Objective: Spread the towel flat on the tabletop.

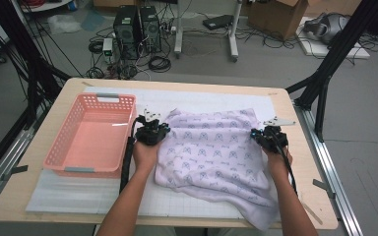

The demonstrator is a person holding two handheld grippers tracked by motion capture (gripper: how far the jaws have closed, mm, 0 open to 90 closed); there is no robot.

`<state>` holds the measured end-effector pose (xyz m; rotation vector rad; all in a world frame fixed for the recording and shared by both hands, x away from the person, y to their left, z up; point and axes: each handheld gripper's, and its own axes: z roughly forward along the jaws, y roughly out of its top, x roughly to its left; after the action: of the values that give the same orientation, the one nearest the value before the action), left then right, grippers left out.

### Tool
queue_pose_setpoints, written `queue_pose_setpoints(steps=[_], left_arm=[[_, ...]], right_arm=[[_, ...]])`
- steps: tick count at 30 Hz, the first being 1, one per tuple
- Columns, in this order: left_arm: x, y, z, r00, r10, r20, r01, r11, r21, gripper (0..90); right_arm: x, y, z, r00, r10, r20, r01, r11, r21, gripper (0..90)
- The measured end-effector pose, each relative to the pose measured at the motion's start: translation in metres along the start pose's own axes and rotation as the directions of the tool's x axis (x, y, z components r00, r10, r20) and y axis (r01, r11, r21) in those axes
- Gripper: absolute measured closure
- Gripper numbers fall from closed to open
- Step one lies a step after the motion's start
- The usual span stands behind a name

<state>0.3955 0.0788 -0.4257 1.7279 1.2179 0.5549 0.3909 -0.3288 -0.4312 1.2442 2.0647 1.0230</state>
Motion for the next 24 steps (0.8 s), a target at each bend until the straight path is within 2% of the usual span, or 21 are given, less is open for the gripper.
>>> queue_pose_setpoints(steps=[3,4,6,7,8,9,11,12,14,16,18,21,24], left_arm=[[-0.002,0.000,0.003,0.9999,-0.010,0.013,0.010,0.9998,-0.014,82.2],[-0.003,-0.001,0.004,0.9993,-0.010,0.035,0.010,0.9999,0.006,77.4],[-0.003,-0.004,0.003,0.9953,-0.021,0.094,0.018,0.9992,0.035,59.1],[-0.004,-0.005,-0.001,0.9941,0.000,0.109,-0.006,0.9983,0.057,56.4],[-0.006,-0.005,-0.004,0.9936,0.023,0.111,-0.030,0.9978,0.060,52.6],[-0.007,-0.008,-0.009,0.9929,0.027,0.115,-0.031,0.9990,0.031,49.9],[-0.009,-0.013,-0.019,0.9921,0.029,0.122,-0.028,0.9996,-0.008,49.1],[-0.009,-0.015,-0.022,0.9914,0.037,0.126,-0.036,0.9993,-0.011,49.0],[-0.010,-0.023,-0.029,0.9900,0.047,0.133,-0.047,0.9989,-0.006,47.7],[-0.011,-0.028,-0.036,0.9878,0.058,0.144,-0.060,0.9981,0.012,47.1],[-0.013,-0.033,-0.041,0.9856,0.060,0.158,-0.061,0.9981,0.002,46.1],[-0.013,-0.041,-0.050,0.9831,0.079,0.166,-0.084,0.9961,0.027,44.0],[-0.010,-0.050,-0.058,0.9837,0.060,0.169,-0.066,0.9975,0.028,43.8]], right_arm=[[-0.003,0.006,0.005,0.9987,0.027,0.043,-0.027,1.000,-0.013,88.1],[-0.004,0.006,0.006,0.9978,0.047,0.047,-0.046,0.999,-0.020,87.9],[-0.003,0.007,0.006,0.9962,0.069,0.053,-0.067,0.997,-0.028,84.3],[-0.003,0.007,0.004,0.9968,0.065,0.046,-0.064,0.998,-0.028,78.2],[-0.002,0.008,0.001,0.9973,0.058,0.045,-0.057,0.998,-0.019,71.0],[-0.001,0.009,-0.002,0.9978,0.057,0.035,-0.057,0.998,-0.016,68.6],[0.002,0.009,-0.011,0.9988,0.049,0.006,-0.049,0.998,-0.028,64.7],[0.004,0.009,-0.016,0.9991,0.043,0.002,-0.043,0.998,-0.041,62.0],[0.006,0.008,-0.024,0.9989,0.037,-0.029,-0.038,0.998,-0.040,60.5],[0.011,0.005,-0.034,0.9994,0.005,-0.035,-0.007,0.999,-0.034,59.6],[0.014,0.001,-0.043,0.9987,-0.005,-0.051,0.003,1.000,-0.030,58.3],[0.018,-0.009,-0.053,0.9966,-0.016,-0.080,0.015,1.000,-0.018,55.5],[0.022,-0.026,-0.060,0.9904,0.002,-0.138,0.002,1.000,0.030,51.0]])
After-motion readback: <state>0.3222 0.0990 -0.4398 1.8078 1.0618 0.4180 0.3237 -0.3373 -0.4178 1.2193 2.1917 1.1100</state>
